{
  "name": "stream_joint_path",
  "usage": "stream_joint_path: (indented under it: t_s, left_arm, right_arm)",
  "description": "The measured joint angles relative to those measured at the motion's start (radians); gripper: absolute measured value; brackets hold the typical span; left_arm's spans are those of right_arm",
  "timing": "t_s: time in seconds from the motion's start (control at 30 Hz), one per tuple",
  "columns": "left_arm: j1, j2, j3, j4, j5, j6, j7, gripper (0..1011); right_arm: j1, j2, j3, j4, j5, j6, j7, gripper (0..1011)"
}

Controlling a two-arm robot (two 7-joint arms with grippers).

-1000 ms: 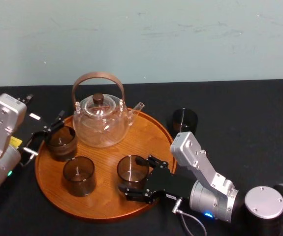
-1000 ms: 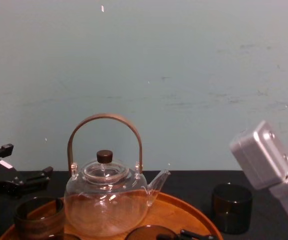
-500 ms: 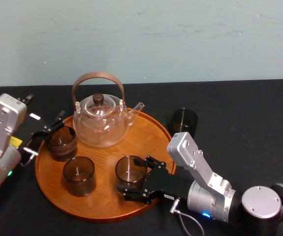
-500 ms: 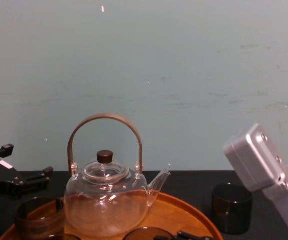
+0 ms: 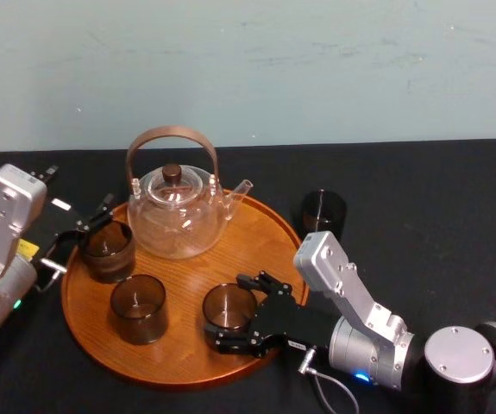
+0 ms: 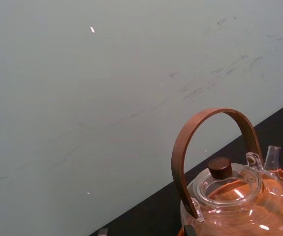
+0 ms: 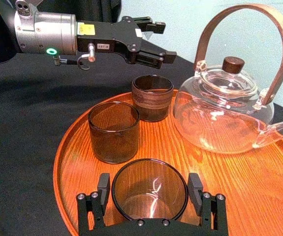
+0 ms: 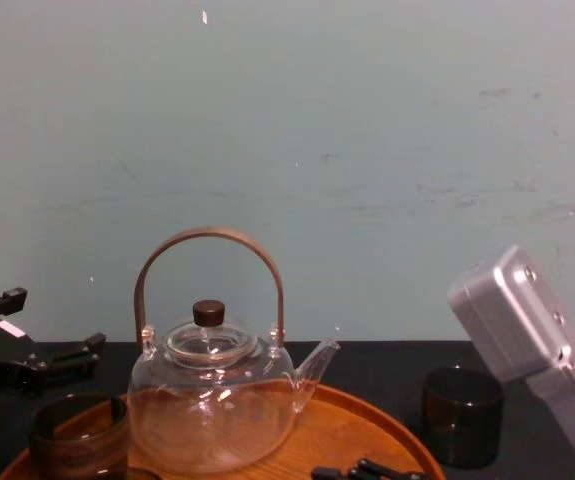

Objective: Pick up the glass from the table and place it on the tray.

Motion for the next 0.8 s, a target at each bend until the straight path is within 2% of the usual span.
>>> stream_joint_path:
  t_s: [0.33,0.8]
  left_arm:
    - [0.0,0.0,0.0,0.0,0.0,0.0,0.0,1001]
    - [0.0,0.0,0.0,0.0,0.0,0.0,0.0,1001]
  right_arm:
    - [-0.006,0.007,0.01,-0.013,0.01,-0.016,0.003,1002]
    - [-0.056,0.068,0.064,-0.152,0.028,-0.091,-0.003,1003]
